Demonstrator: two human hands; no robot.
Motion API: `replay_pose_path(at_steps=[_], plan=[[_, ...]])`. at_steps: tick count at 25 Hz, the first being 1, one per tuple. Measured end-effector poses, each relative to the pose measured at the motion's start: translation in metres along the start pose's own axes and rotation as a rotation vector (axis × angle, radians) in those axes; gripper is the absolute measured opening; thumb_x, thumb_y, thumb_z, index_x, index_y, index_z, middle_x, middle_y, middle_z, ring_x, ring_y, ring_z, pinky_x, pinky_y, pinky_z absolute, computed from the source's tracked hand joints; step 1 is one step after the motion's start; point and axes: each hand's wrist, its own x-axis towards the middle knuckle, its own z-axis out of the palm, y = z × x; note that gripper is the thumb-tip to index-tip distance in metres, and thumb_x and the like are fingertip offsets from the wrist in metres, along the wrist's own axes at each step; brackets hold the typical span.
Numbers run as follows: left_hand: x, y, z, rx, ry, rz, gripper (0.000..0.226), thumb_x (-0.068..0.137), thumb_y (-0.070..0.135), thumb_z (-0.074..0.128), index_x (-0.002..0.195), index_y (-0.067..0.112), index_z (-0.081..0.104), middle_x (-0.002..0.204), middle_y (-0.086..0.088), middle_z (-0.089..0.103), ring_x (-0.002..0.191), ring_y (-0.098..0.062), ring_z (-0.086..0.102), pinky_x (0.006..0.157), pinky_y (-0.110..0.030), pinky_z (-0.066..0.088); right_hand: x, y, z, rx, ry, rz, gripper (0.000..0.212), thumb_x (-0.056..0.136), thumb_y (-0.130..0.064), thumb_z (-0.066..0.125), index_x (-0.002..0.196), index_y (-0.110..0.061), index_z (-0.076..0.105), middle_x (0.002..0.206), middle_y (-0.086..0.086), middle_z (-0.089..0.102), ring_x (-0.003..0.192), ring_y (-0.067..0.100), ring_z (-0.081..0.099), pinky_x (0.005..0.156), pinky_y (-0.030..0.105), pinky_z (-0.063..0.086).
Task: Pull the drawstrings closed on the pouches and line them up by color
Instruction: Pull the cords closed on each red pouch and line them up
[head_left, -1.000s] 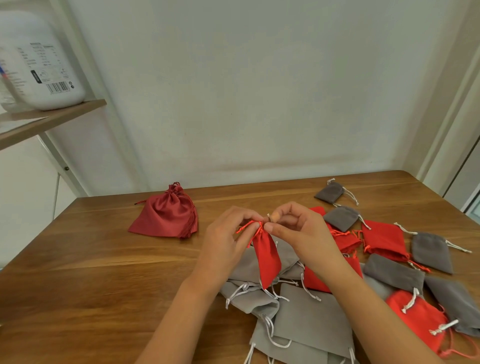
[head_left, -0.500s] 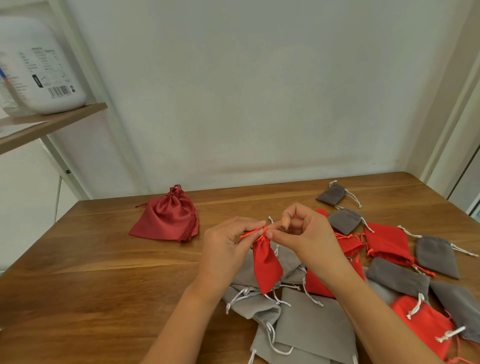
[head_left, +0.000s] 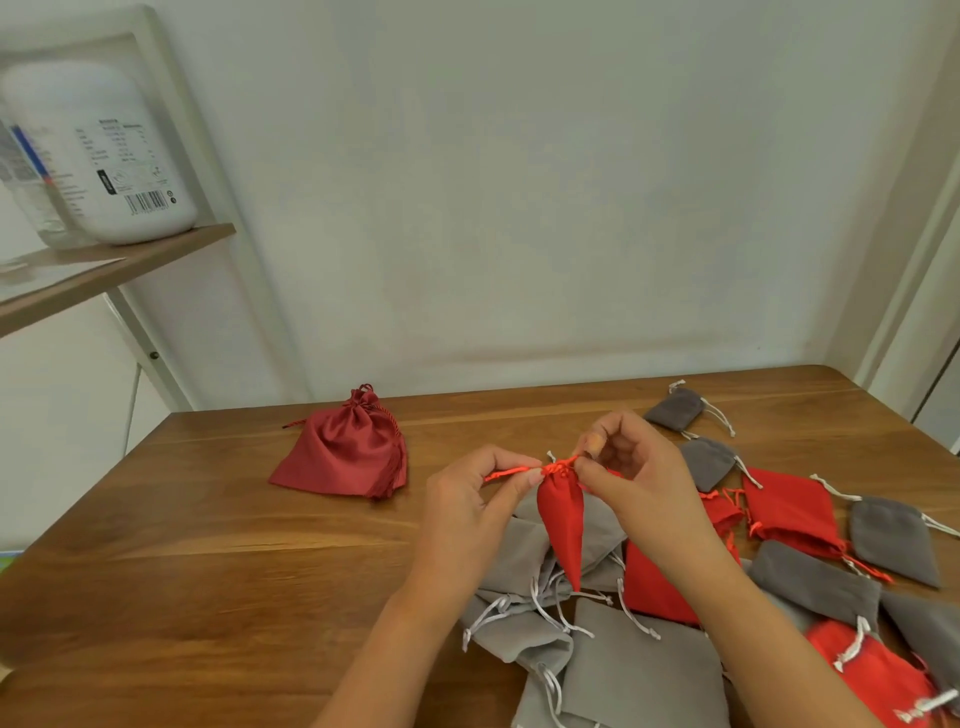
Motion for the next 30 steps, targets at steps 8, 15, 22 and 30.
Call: replay_pose_path(at_steps=[8,15,22,30], plan=[[0.001,0.001,-0.003,-0.166,0.025,-0.065,0.009,0.078,0.010,0.075,0.082,0.018,0.075,0.082,-0.001,0.074,0.083,-0.020,0.070,0.081,-0.050,0.055,-0.001,0.000,0.003,-0.211,-0.134,0.029,0.027,0.086,-0.003,0.064,0.090,-0.028,0.074,0.082,-0.008,0.070,0.078,0.004,0.062,0.073,0.015,0.049],[0.000,0.005,-0.002,-0.035,-0.005,-0.014,0.010,0.079,0.017,0.074,0.081,0.026,0.071,0.081,0.010,0.072,0.082,-0.009,0.068,0.079,-0.040,0.055,0.002,-0.002,0.002,0.136,-0.096,0.237,0.016,0.090,-0.006,0.058,0.080,-0.014,0.067,0.078,-0.001,0.067,0.075,0.011,0.061,0.076,0.025,0.046],[-0.002,0.009,0.001,-0.181,0.031,-0.064,0.011,0.078,0.011,0.074,0.078,0.022,0.074,0.082,0.003,0.073,0.083,-0.014,0.068,0.080,-0.035,0.054,0.000,-0.005,0.002,-0.307,-0.093,0.029,0.010,0.086,-0.008,0.065,0.081,-0.016,0.065,0.079,-0.004,0.066,0.071,0.003,0.058,0.067,0.014,0.046],[-0.007,0.011,0.009,-0.142,-0.044,0.031,0.015,0.075,0.008,0.075,0.080,0.022,0.074,0.087,0.009,0.073,0.091,-0.006,0.067,0.085,-0.021,0.050,0.002,-0.001,-0.001,-0.204,-0.001,-0.003,0.016,0.087,0.001,0.060,0.080,-0.014,0.062,0.076,-0.008,0.061,0.065,0.003,0.055,0.058,0.013,0.043]])
